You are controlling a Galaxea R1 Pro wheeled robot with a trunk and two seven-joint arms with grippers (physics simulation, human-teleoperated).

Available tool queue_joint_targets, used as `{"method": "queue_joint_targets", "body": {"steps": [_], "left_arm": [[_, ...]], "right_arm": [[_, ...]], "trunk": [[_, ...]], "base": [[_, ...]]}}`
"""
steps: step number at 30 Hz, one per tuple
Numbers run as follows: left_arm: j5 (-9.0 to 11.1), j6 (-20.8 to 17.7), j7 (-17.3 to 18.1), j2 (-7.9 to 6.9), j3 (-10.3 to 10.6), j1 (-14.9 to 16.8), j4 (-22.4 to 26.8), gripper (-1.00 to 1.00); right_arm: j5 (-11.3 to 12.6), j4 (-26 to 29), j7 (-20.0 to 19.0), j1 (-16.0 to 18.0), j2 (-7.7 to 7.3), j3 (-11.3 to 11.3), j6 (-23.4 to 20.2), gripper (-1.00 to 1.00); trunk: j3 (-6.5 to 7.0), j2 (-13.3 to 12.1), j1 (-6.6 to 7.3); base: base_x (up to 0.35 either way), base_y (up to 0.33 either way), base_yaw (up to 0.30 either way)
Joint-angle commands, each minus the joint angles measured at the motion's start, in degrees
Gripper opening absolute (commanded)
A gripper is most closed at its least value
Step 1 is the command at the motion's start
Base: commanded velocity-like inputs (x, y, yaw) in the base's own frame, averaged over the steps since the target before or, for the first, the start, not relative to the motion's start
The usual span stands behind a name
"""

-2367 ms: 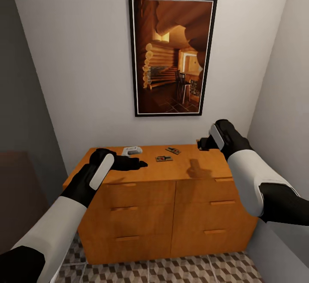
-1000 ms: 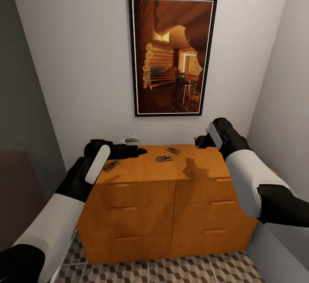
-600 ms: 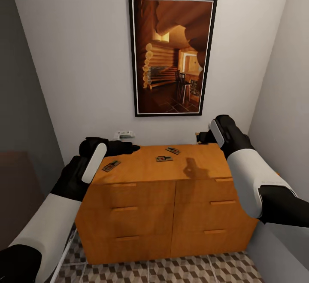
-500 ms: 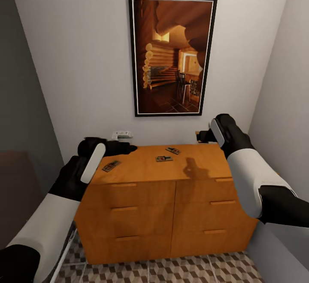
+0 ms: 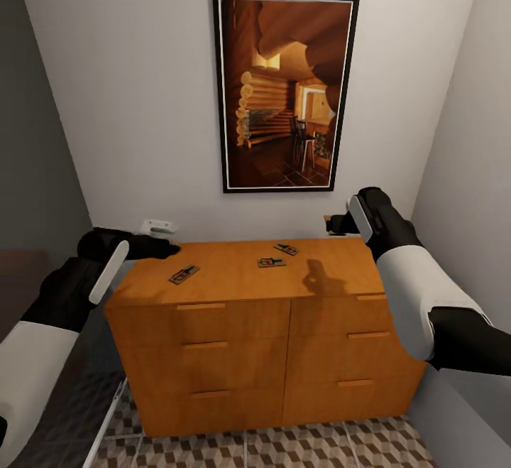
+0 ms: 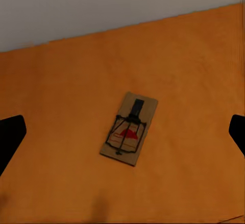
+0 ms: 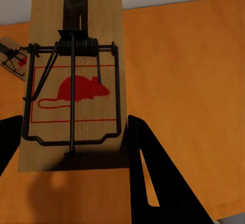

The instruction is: Take the four mousetraps from the cabinet in the bathroom and place them on the bathroom floor. Make sure all four end up on the same floor surface, and ensure that at least two of them are either under or directly next to the same bathroom sink.

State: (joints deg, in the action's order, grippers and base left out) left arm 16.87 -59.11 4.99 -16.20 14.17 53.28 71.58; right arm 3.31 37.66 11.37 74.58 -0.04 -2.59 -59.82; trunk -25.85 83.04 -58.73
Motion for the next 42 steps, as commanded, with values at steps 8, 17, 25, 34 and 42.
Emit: {"method": "queue_joint_targets", "body": {"steps": [8,17,25,34,42], "left_arm": [[-0.5,-0.1,6.0,-1.35,0.7,-0.2,-6.6,1.00],[-6.6,1.0,15.3,-0.46,3.1,2.9,-14.8,1.00],[-10.6,1.2,18.5,0.08,3.3,3.2,-14.9,1.00],[-10.8,1.1,18.8,0.12,3.2,3.2,-14.2,1.00],[-10.6,1.0,18.8,0.09,3.1,3.2,-13.3,1.00]], "right_arm": [[0.5,0.0,0.5,0.0,0.16,0.0,-0.2,-1.00],[0.5,0.0,0.5,0.0,0.05,0.0,-0.2,-1.00],[0.5,0.0,0.4,0.0,0.14,0.0,-0.2,-1.00],[-0.9,0.0,0.4,0.0,-0.03,0.0,-0.2,-1.00],[-2.3,0.0,0.5,0.0,-0.05,0.0,-0.2,-1.00]], "trunk": [[-0.07,0.0,0.00],[-0.07,0.0,0.00],[-0.07,0.0,0.00],[-0.07,0.0,0.00],[0.11,0.0,0.00]], "base": [[0.000,0.000,0.000],[0.000,0.000,0.000],[0.000,0.000,0.000],[0.000,0.000,0.000],[0.000,0.000,-0.134]]}}
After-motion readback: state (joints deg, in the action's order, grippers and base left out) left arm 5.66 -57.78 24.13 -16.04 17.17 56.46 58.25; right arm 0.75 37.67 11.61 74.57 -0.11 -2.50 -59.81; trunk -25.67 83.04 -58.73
